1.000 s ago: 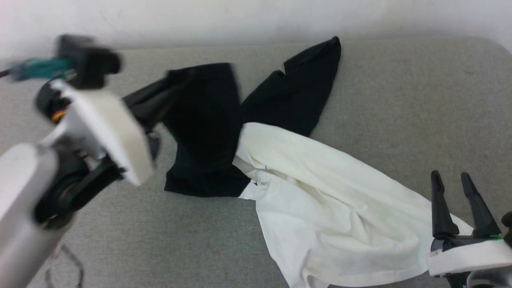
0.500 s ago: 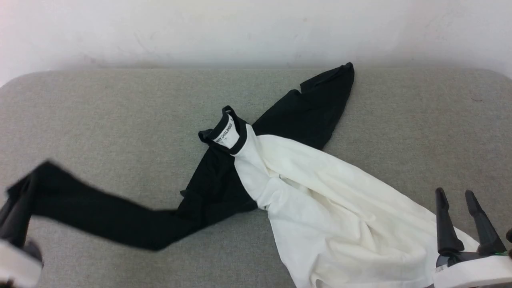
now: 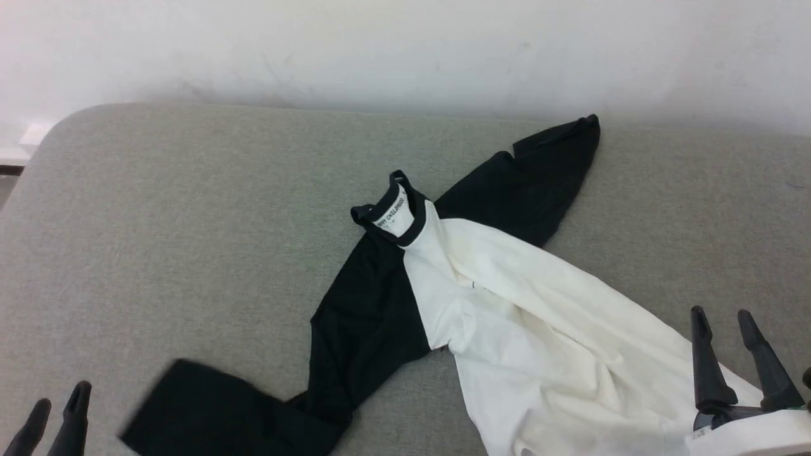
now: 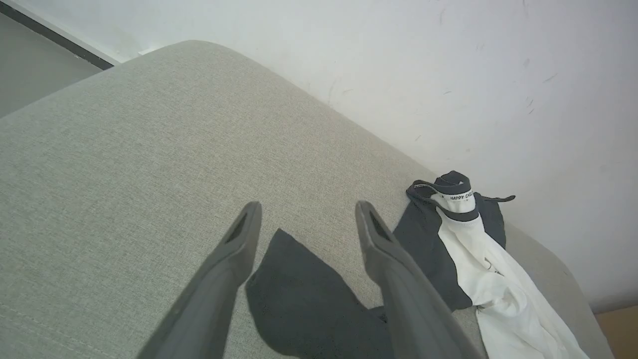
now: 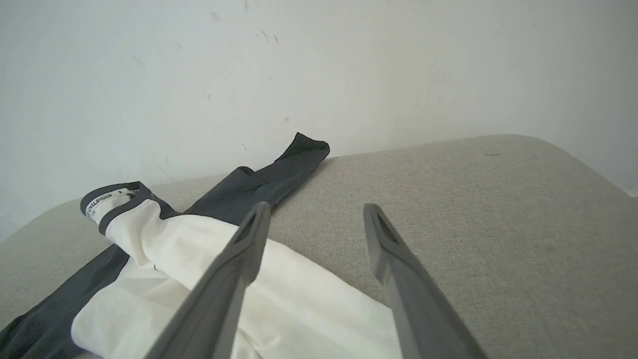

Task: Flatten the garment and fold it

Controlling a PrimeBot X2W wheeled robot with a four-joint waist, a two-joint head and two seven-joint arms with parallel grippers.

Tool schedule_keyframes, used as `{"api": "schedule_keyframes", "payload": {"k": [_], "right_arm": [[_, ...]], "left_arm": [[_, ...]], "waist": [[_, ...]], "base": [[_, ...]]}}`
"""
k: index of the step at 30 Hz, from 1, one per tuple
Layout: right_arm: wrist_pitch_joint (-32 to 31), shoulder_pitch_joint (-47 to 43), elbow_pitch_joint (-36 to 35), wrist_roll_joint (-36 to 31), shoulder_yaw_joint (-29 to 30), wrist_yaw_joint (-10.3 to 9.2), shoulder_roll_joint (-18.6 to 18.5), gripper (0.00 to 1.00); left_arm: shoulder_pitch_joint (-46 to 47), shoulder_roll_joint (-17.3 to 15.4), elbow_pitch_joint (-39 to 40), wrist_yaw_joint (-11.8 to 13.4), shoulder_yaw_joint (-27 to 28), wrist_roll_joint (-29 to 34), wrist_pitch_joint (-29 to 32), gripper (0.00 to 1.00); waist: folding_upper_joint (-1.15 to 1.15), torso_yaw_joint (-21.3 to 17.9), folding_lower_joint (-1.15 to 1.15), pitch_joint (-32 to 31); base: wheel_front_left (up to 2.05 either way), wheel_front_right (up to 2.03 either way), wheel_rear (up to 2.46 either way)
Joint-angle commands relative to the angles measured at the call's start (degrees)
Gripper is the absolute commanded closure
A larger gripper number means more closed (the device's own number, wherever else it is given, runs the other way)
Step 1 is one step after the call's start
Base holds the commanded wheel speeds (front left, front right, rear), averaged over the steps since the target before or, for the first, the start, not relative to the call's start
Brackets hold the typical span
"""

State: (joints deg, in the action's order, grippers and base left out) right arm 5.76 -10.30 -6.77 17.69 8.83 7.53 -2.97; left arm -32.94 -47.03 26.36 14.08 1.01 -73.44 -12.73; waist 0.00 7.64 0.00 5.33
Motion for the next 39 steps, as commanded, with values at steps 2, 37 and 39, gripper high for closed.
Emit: {"api": "schedule_keyframes", "payload": {"k": [2,37,39], "right_arm": [[-0.3,-0.05,-0.39,-0.18,-0.02,-0.04,0.09,0.0],[1.91,7.14,1.11,0.02,-1.41,-0.04,0.09,0.0],[1.7,7.48,0.76,-0.35,-1.11,-0.04,0.09,0.0]], "left_arm": [[2.03,0.26,0.13,-0.39,0.29,1.14,-0.69,0.0],[54.19,8.1,-16.32,1.1,-38.47,30.04,32.42,0.0],[54.59,8.69,-18.08,1.18,-39.09,30.18,33.05,0.0]], "waist": [[0.0,0.6,0.0,-0.41],[0.0,-5.21,0.0,16.26],[0.0,-4.93,0.0,16.87]], "base": [[0.0,0.0,0.0],[0.0,0.0,0.0],[0.0,0.0,0.0]]}}
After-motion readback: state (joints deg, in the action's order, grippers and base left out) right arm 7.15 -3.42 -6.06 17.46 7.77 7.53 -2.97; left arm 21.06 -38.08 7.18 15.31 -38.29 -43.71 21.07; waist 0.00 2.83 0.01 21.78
